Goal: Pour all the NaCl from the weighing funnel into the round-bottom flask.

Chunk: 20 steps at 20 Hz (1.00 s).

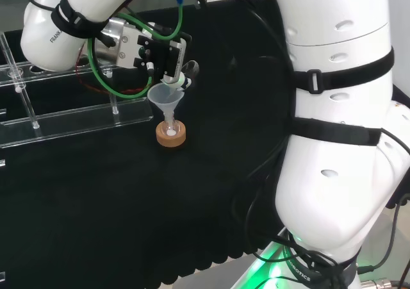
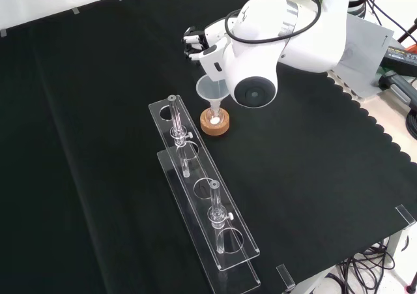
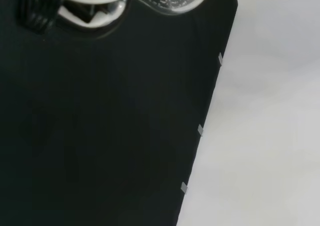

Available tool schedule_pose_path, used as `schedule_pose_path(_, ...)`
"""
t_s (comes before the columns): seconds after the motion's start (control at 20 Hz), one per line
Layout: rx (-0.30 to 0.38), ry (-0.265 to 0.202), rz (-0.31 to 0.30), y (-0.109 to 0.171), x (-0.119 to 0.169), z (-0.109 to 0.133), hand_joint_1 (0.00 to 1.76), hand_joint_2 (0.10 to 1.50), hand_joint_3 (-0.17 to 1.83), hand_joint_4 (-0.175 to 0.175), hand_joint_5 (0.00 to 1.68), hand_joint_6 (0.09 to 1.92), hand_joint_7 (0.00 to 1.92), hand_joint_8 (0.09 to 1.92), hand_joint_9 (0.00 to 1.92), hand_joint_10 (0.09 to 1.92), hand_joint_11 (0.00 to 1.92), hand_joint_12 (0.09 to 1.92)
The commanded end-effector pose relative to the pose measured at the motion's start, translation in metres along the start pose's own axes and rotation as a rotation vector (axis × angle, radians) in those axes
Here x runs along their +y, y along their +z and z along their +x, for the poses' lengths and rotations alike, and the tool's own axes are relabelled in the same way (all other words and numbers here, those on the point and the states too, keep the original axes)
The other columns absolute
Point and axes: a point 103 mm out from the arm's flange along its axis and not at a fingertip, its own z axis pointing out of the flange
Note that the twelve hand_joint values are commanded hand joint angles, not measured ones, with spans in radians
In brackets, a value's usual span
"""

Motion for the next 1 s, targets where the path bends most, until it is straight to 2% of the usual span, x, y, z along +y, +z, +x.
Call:
schedule_pose_path(0.05,-0.034,0.009,0.002,-0.0027,-0.0001,0.0006,1.12,0.67,0.62,0.175,1.27,0.65,0.63,0.66,0.97,0.35,0.75,1.08)
schedule_pose_path(0.65,-0.052,0.014,0.007,-0.0015,0.0002,-0.0003,1.12,0.67,0.62,0.175,1.28,0.65,0.63,0.66,0.97,0.35,0.75,1.08)
schedule_pose_path(1.0,-0.07,0.021,-0.01,-0.0053,-0.0016,-0.0012,1.12,0.67,0.62,0.175,1.28,0.65,0.63,0.66,0.97,0.35,0.75,1.08)
